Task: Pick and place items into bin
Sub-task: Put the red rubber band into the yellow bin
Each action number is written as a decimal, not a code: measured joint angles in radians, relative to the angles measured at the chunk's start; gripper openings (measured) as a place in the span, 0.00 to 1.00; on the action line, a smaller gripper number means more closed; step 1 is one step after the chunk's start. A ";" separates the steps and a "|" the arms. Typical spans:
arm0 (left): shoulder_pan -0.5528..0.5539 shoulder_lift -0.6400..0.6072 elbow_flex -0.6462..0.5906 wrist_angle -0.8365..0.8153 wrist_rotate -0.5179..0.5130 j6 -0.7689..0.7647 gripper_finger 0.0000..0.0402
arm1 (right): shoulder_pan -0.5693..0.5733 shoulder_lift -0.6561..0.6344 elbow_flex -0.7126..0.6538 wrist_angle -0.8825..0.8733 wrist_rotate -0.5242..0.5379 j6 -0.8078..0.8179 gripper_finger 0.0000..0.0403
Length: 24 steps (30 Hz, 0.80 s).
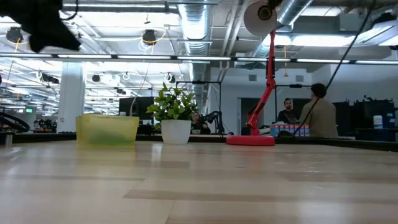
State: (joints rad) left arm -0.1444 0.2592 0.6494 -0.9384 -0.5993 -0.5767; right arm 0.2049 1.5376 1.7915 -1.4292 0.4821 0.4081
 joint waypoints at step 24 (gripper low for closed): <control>0.000 0.050 -0.151 0.489 0.246 0.220 0.23 | 0.499 0.110 -0.807 0.527 -0.746 0.794 0.24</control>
State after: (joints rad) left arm -0.1444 0.3096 0.4988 -0.4498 -0.3534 -0.3565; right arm 0.7035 1.6471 0.9844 -0.9024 -0.2643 1.2022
